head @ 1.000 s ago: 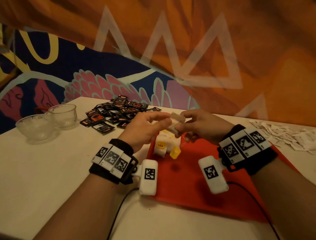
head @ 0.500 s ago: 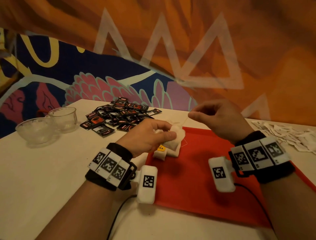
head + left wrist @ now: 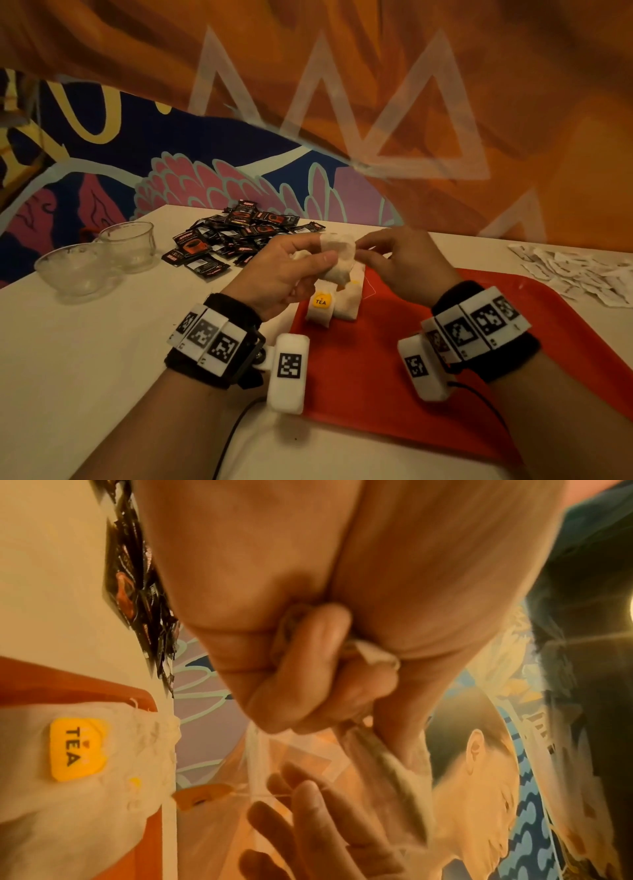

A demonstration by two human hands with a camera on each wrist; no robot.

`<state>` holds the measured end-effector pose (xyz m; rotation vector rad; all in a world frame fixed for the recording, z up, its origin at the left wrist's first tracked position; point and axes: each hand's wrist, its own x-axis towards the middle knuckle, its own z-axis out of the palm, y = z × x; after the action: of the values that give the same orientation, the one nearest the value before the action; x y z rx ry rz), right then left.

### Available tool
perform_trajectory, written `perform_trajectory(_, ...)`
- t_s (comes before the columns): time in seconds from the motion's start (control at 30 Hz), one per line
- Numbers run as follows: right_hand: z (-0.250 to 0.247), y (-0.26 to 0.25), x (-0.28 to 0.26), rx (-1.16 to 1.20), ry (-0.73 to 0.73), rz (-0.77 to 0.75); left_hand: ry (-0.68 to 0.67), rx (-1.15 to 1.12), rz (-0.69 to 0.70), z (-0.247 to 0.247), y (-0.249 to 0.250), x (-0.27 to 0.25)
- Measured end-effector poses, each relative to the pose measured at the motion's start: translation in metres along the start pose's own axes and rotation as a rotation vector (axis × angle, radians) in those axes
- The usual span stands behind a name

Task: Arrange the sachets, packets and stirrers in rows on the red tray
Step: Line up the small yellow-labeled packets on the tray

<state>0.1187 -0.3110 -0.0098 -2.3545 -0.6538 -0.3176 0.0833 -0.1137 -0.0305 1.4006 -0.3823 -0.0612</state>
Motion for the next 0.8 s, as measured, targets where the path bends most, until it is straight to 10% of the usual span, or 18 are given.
perform_trajectory(0.37,0.02,-0.038,-0.017,-0.032,-0.306,-0.069,0.25,-0.197,0.113,-0.002,0.001,0.006)
perform_trajectory(0.8,0.007,-0.049,-0.022,-0.009,-0.211,0.017,0.603,-0.11,0.068,0.0,-0.007,0.013)
